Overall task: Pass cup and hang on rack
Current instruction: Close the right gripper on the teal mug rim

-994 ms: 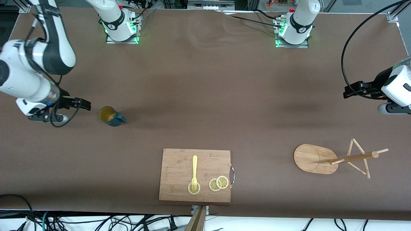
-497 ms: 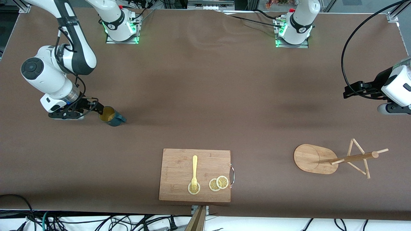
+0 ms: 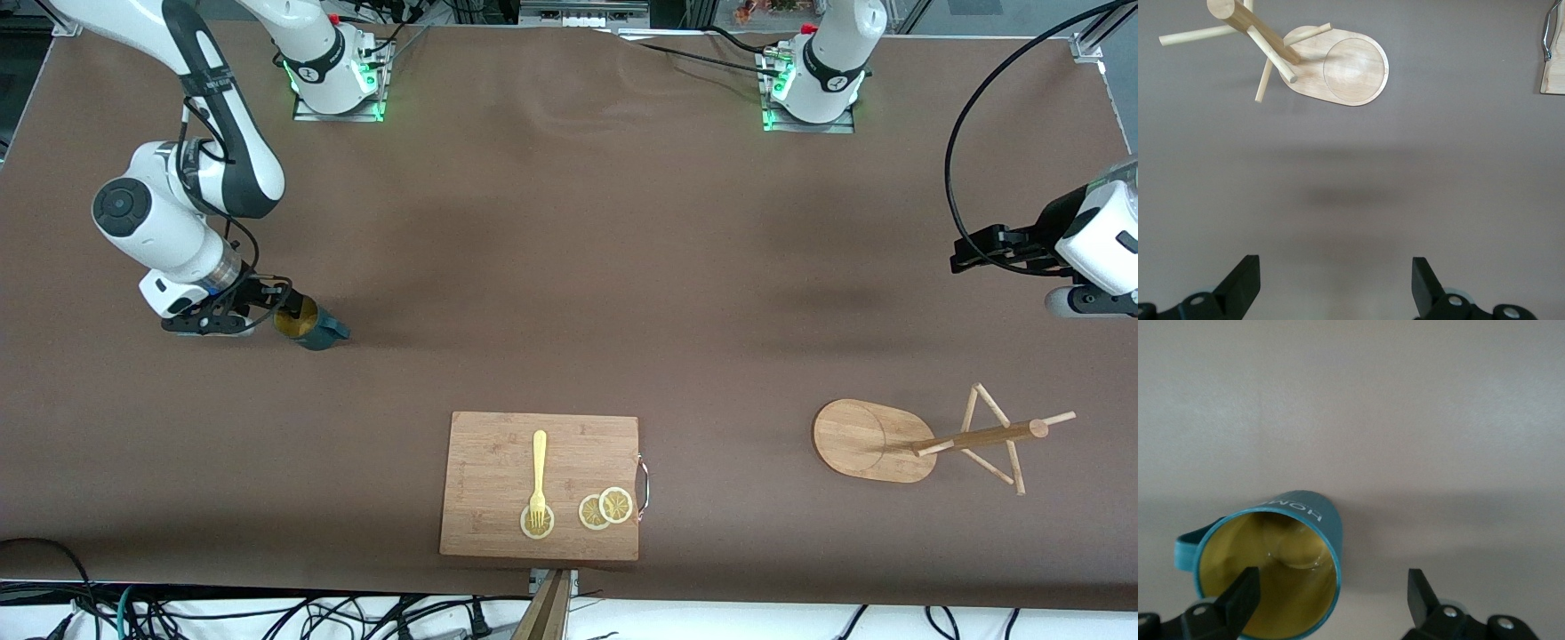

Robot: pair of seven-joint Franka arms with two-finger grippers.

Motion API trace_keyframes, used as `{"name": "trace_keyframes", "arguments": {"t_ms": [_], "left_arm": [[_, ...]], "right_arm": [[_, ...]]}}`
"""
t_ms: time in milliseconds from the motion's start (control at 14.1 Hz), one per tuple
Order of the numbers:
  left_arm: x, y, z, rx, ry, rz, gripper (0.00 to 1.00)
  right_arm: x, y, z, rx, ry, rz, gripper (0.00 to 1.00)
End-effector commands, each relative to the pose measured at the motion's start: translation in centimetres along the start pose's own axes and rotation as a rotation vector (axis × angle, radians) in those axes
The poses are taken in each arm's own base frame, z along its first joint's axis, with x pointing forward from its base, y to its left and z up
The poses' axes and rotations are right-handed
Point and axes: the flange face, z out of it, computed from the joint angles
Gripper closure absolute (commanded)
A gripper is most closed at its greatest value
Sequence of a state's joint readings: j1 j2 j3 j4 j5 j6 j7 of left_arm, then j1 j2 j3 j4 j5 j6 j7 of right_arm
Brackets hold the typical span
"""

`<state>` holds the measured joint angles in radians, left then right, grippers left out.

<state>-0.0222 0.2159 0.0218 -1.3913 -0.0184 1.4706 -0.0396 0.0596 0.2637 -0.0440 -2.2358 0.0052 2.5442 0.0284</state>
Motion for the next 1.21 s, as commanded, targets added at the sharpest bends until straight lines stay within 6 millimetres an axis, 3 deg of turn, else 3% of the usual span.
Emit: {"name": "trace_keyframes", "arguments": {"t_ms": [0, 142, 426, 710, 994, 1135], "left_arm": [[0.3, 0.0, -0.4, -0.027, 0.008, -0.004, 0.0], [0.4, 0.0, -0.3, -0.028, 0.007, -0.004, 0.0], [0.5, 0.0, -0.2, -0.027, 0.005, -0.004, 0.0], [0.4, 0.2, -0.3, -0.027, 0.007, -0.002, 0.0], [0.5, 0.2, -0.2, -0.026, 0.005, -0.001, 0.0], [0.5, 0.3, -0.2, -0.027, 0.005, -0.001, 0.0]], "right_arm": [[-0.1, -0.2, 1.1, 0.002, 0.006, -0.006, 0.39], [-0.2, -0.2, 1.4, 0.001, 0.001, -0.017, 0.7], [-0.1, -0.3, 1.3, 0.002, 0.0, -0.022, 1.0], [0.2, -0.4, 0.1, 0.003, 0.017, -0.037, 1.0], [1.4, -2.7, -2.7, 0.016, 0.015, -0.073, 1.0], [2.4, -4.8, -4.7, 0.025, -0.032, -0.094, 1.0]]}}
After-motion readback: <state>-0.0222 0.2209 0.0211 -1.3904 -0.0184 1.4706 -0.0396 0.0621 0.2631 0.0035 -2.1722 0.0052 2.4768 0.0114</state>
